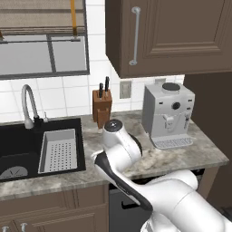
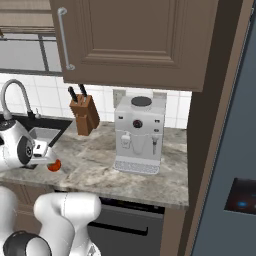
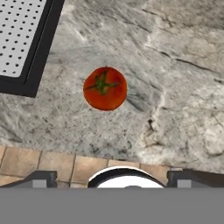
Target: Place the tomato in the correct fridge rack based on whether it is a fruit or vegetable. Finally, close the fridge door.
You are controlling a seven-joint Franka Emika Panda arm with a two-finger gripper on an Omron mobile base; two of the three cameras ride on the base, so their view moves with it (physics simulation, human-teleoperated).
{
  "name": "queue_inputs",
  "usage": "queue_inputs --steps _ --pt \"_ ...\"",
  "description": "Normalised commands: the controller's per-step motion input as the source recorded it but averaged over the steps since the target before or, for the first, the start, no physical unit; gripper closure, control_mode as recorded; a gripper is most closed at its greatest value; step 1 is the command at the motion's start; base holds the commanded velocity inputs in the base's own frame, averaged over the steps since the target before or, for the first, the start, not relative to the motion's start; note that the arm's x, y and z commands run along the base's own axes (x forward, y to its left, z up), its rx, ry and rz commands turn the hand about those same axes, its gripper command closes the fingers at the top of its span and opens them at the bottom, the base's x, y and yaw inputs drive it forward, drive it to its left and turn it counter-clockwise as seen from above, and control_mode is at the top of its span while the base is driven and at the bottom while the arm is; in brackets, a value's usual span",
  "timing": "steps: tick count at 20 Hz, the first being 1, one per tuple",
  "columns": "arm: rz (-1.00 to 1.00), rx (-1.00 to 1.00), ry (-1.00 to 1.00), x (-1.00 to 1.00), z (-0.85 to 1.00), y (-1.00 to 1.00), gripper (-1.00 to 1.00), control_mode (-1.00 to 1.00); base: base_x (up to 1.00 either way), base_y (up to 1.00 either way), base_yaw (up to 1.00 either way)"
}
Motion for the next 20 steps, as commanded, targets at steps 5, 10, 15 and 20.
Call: queue_inputs --steps 5,10,15,20 --pt "0.0 0.0 0.0 0.2 -0.22 -0.01 -1.0 -1.0 0.0 0.0 0.0" --pt "0.0 0.0 0.0 0.27 -0.24 0.0 -1.0 -1.0 0.0 0.0 0.0" --pt "0.0 0.0 0.0 0.25 -0.2 0.0 -1.0 -1.0 0.0 0.0 0.0" --pt "0.0 0.0 0.0 0.22 -0.16 0.0 -1.0 -1.0 0.0 0.0 0.0"
